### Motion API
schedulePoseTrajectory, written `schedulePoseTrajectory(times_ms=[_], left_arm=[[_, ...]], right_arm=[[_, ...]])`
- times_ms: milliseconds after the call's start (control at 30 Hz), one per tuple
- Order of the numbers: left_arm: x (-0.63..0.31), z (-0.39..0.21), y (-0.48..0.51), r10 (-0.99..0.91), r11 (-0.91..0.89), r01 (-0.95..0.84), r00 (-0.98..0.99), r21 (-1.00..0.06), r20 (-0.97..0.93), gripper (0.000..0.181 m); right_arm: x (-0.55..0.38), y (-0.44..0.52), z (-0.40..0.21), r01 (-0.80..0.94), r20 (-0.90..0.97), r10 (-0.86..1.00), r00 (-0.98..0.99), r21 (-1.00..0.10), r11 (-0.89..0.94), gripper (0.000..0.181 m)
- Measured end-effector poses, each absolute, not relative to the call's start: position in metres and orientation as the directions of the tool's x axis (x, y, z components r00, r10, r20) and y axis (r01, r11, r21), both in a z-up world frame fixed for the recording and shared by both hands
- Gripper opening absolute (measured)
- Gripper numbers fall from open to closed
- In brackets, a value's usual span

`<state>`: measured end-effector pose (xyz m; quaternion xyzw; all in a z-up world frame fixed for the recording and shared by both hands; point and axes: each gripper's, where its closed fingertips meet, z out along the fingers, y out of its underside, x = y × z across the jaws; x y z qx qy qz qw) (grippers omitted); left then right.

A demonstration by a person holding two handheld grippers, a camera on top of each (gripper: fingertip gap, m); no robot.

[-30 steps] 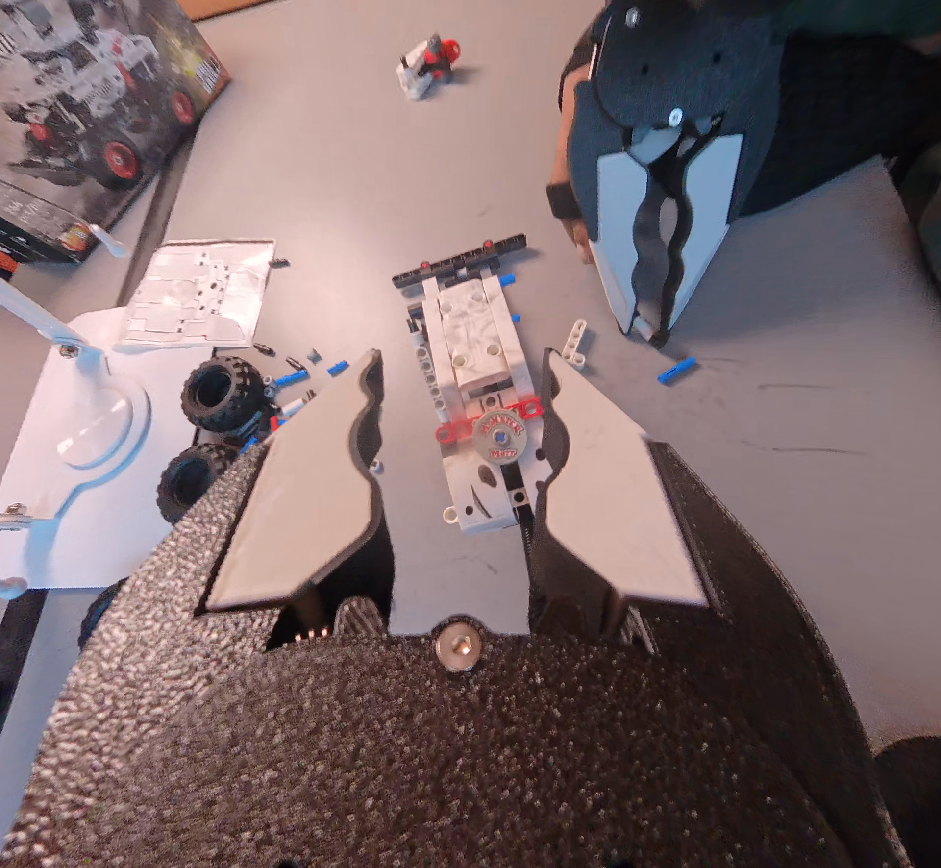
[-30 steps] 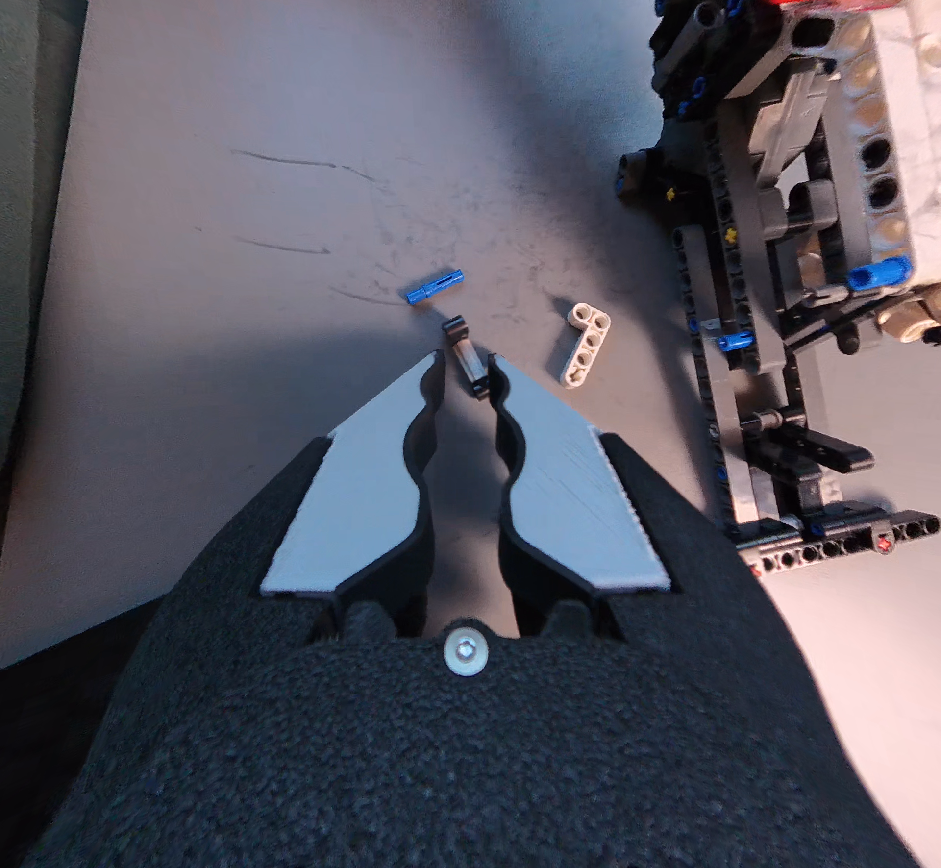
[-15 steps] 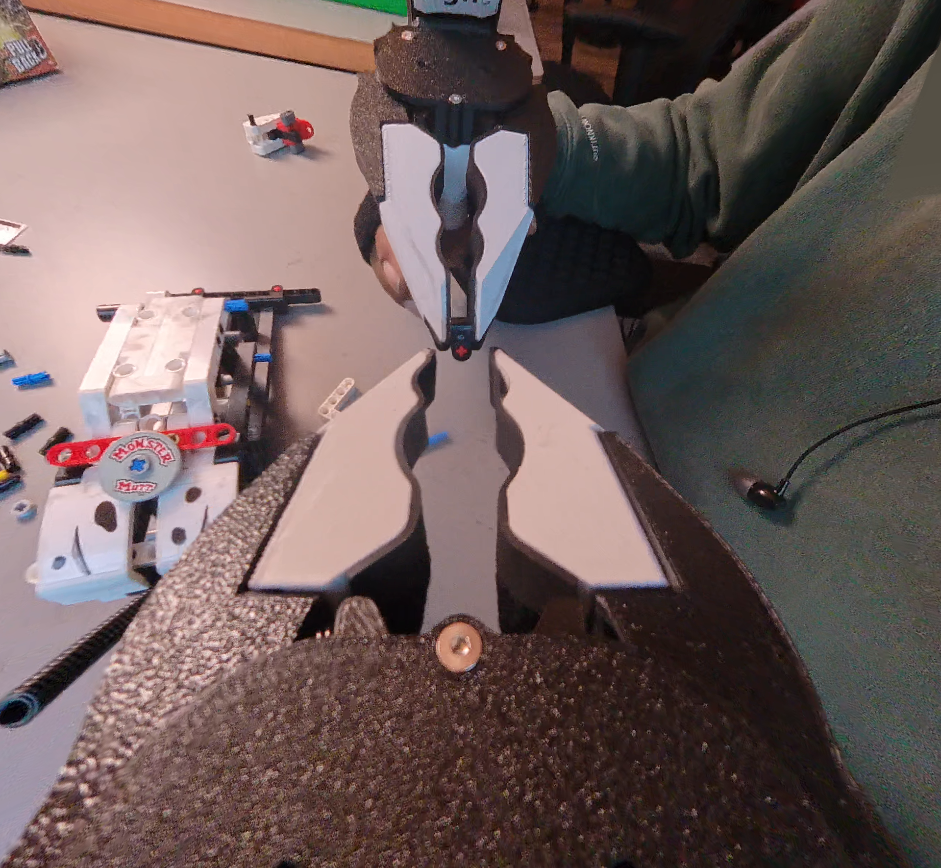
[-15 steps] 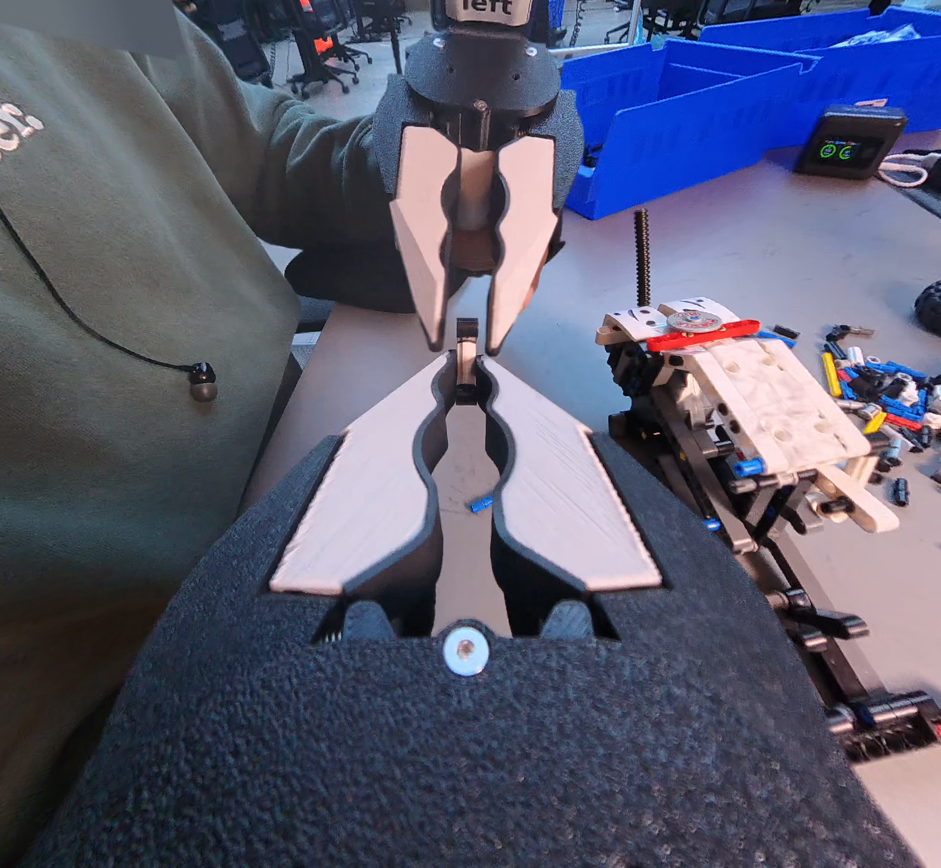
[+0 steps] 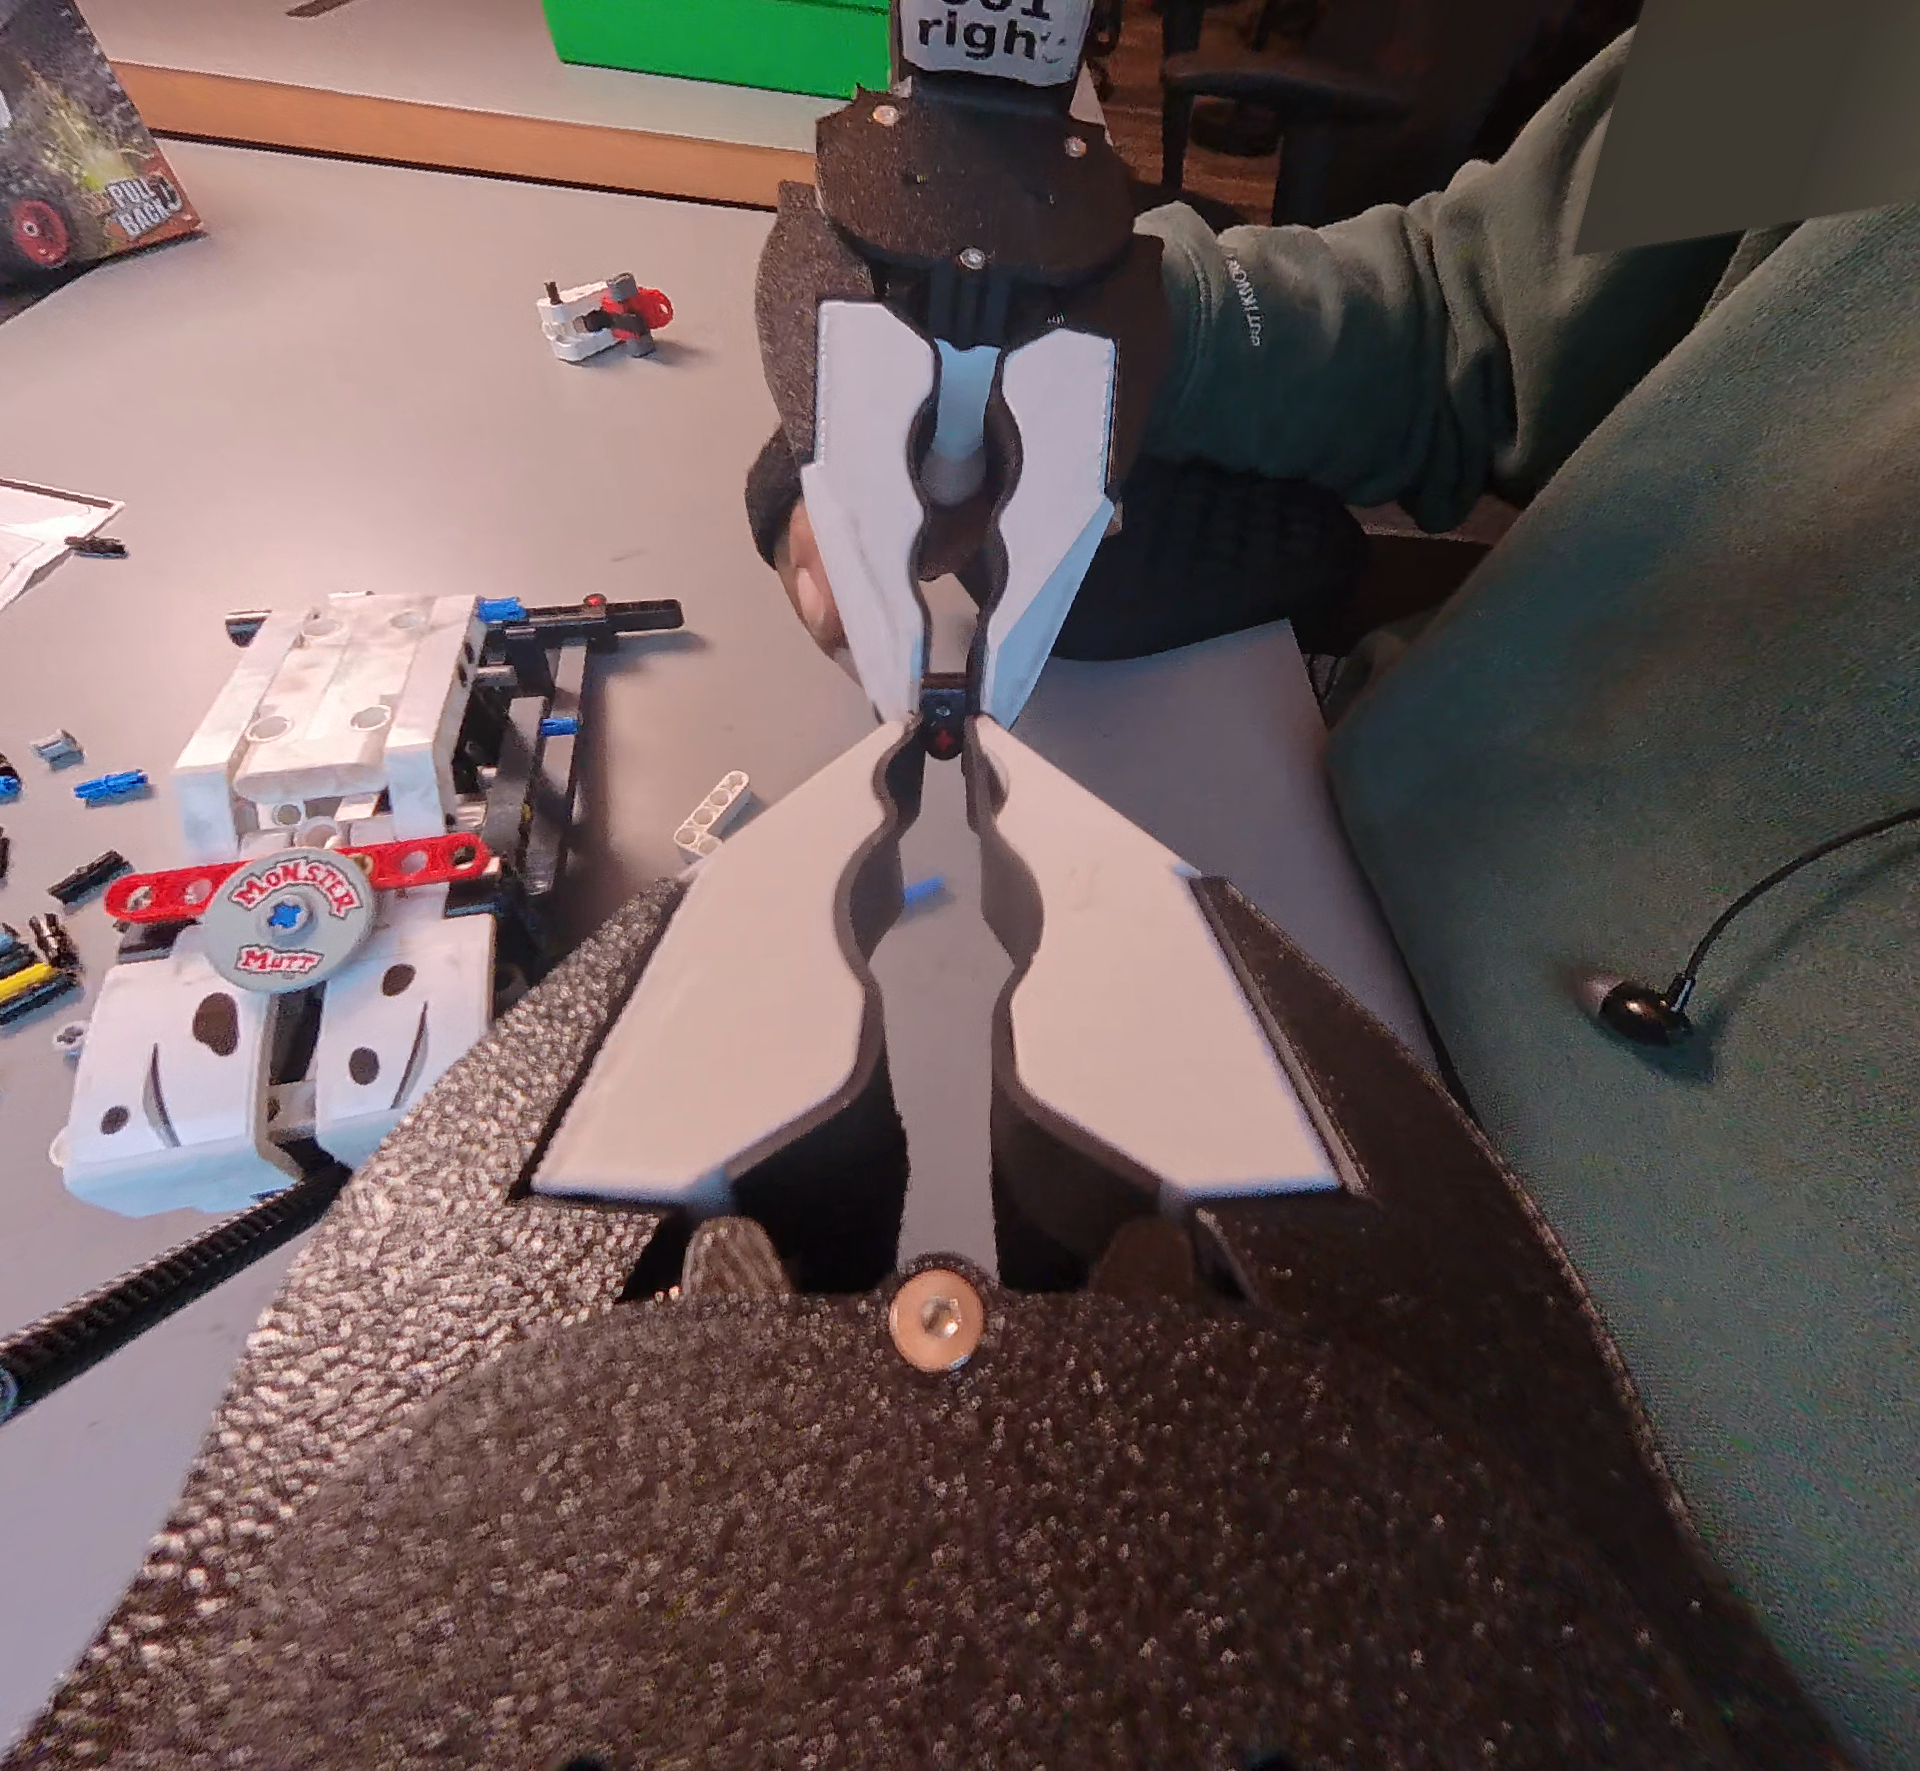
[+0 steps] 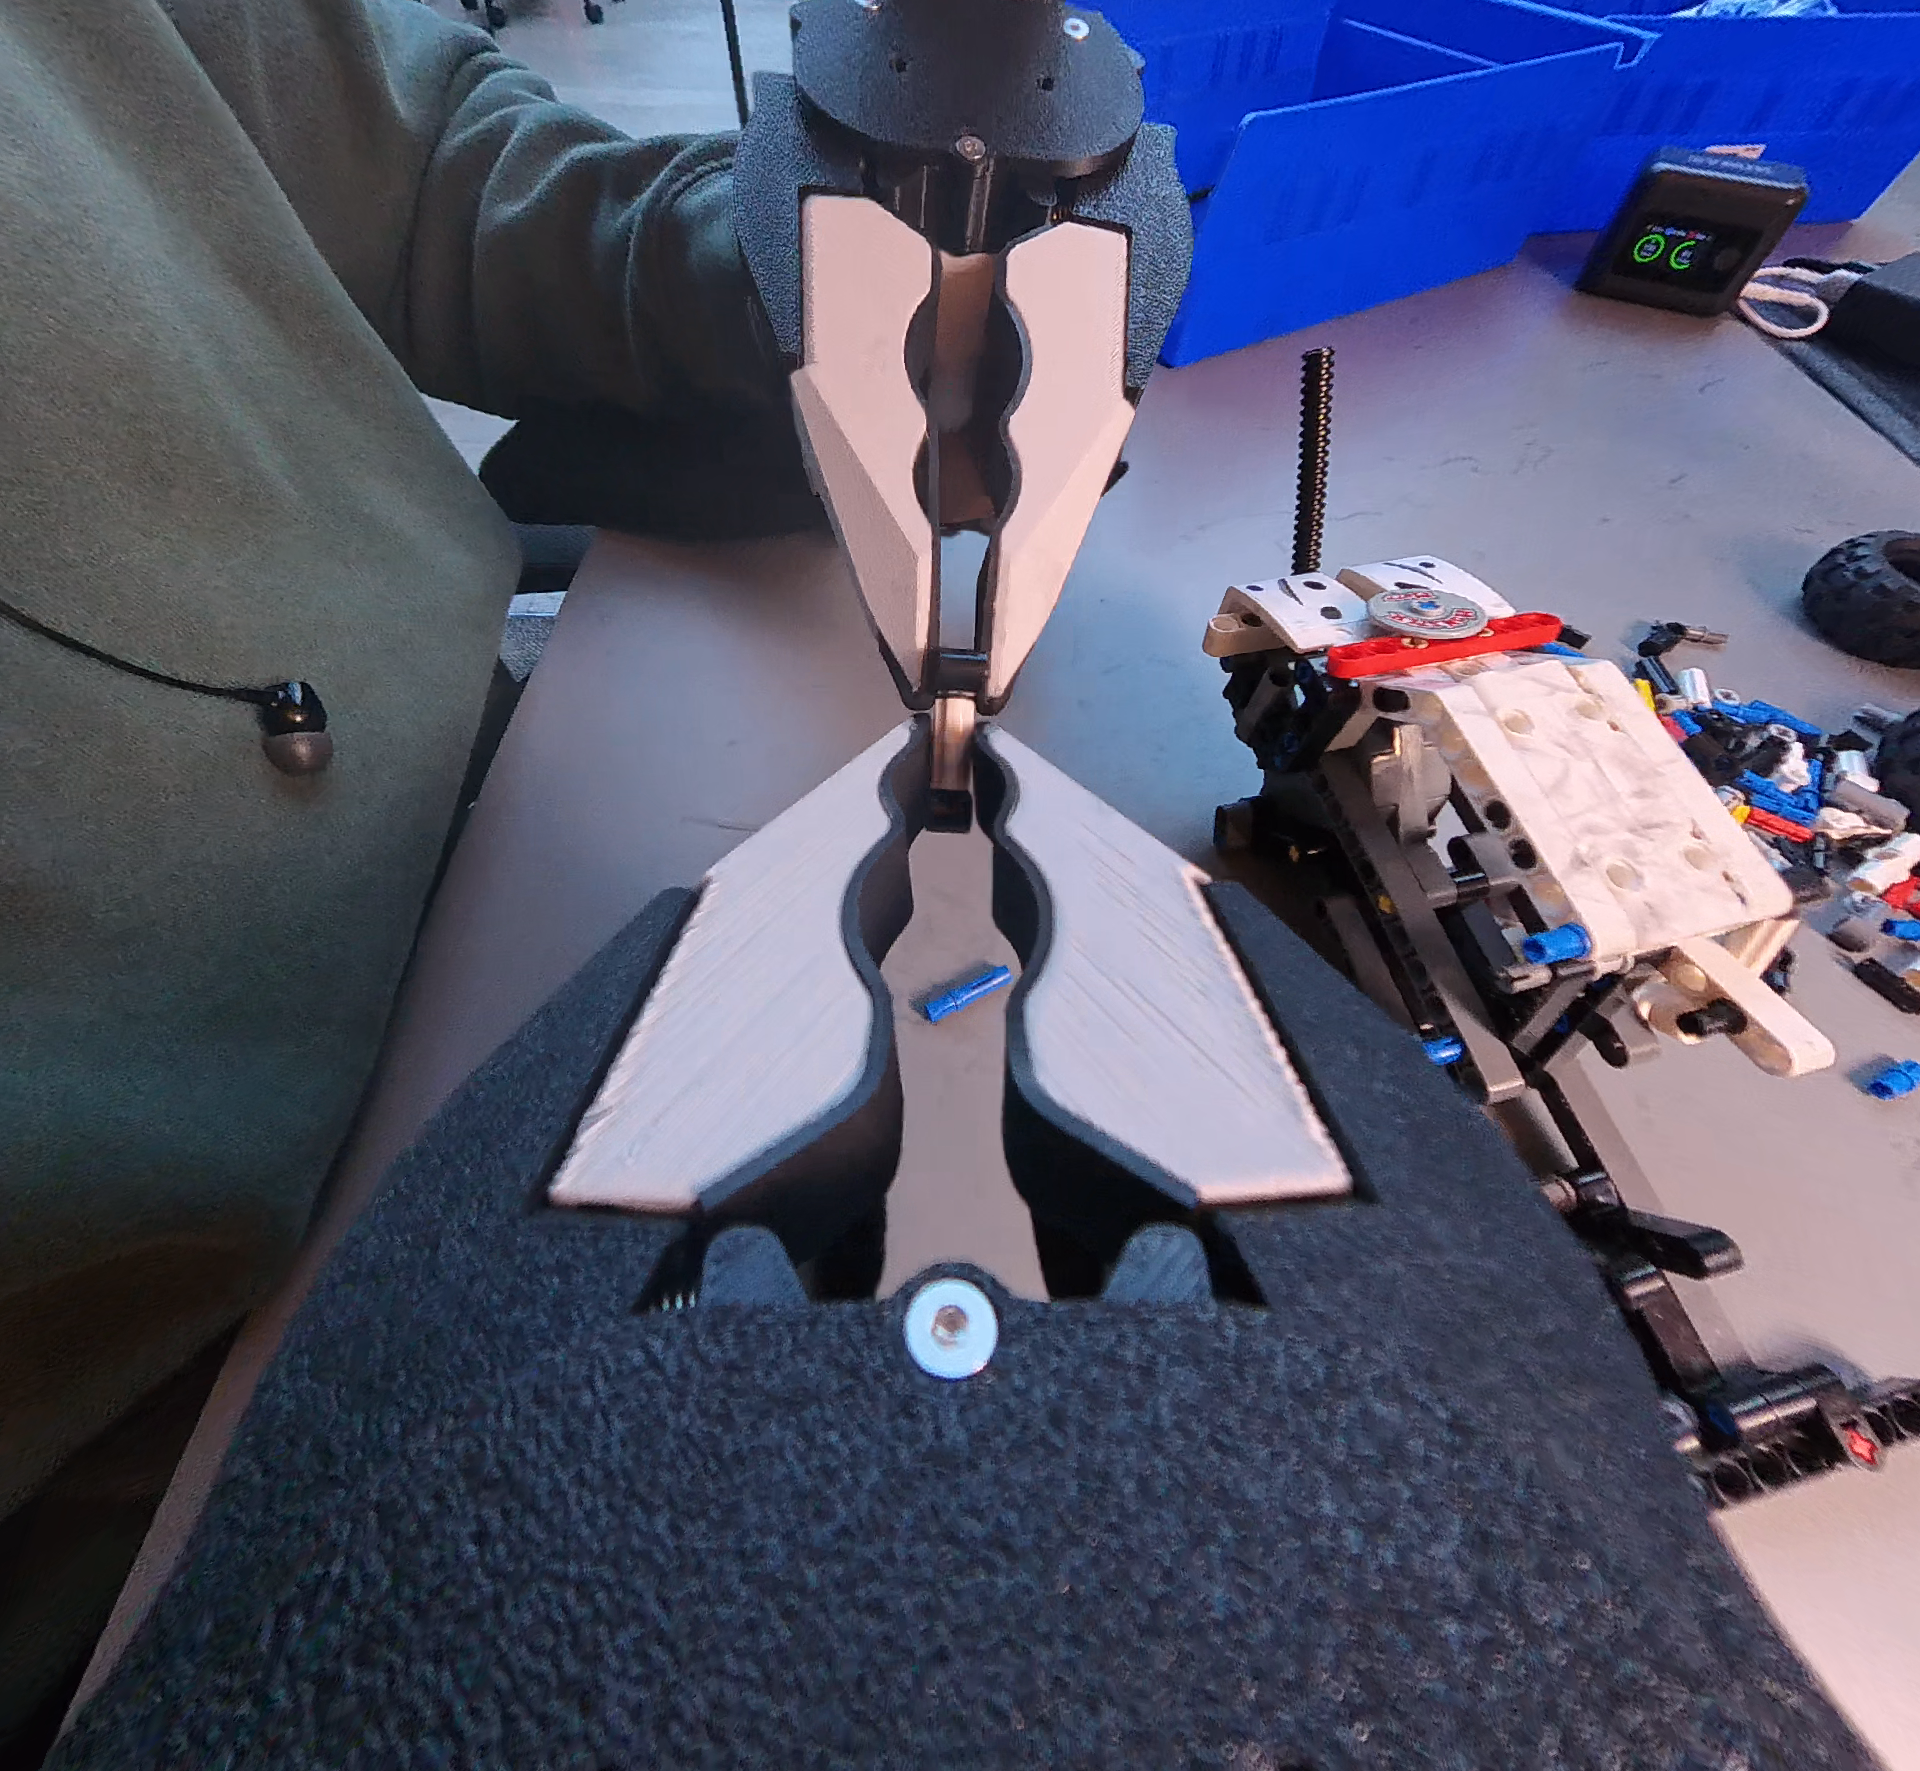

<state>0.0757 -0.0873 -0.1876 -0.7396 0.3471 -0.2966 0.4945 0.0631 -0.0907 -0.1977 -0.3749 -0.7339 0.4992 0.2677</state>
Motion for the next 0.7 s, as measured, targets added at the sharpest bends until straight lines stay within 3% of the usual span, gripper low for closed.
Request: schedulePoseTrajectory(times_ms=[200,267,300,367,433,700], left_arm=[[0.075,-0.178,-0.088,-0.822,-0.256,-0.156,0.554,-0.954,0.13,0.006],[0.068,-0.174,-0.086,-0.817,-0.246,-0.142,0.563,-0.959,0.126,0.006],[0.05,-0.155,-0.083,-0.794,-0.219,-0.043,0.588,-0.975,0.152,0.006],[0.017,-0.133,-0.085,-0.764,-0.164,0.006,0.632,-0.986,0.131,0.006],[0.026,-0.142,-0.086,-0.78,-0.169,-0.052,0.618,-0.984,0.101,0.006],[0.018,-0.125,-0.075,-0.799,-0.199,0.191,0.536,-0.961,0.272,0.006]], right_arm=[[0.063,-0.09,-0.187,0.243,-0.009,0.811,-0.586,-0.956,0.165,0.006],[0.068,-0.081,-0.201,0.305,-0.005,0.811,-0.585,-0.928,0.215,0.006],[0.071,-0.064,-0.217,0.353,0.017,0.838,-0.545,-0.902,0.248,0.006],[0.078,-0.061,-0.194,0.296,-0.077,0.835,-0.544,-0.949,0.106,0.006],[0.071,-0.065,-0.169,0.206,0.005,0.838,-0.546,-0.969,0.139,0.006],[0.064,-0.048,-0.187,0.236,0.07,0.886,-0.458,-0.952,0.197,0.006]])
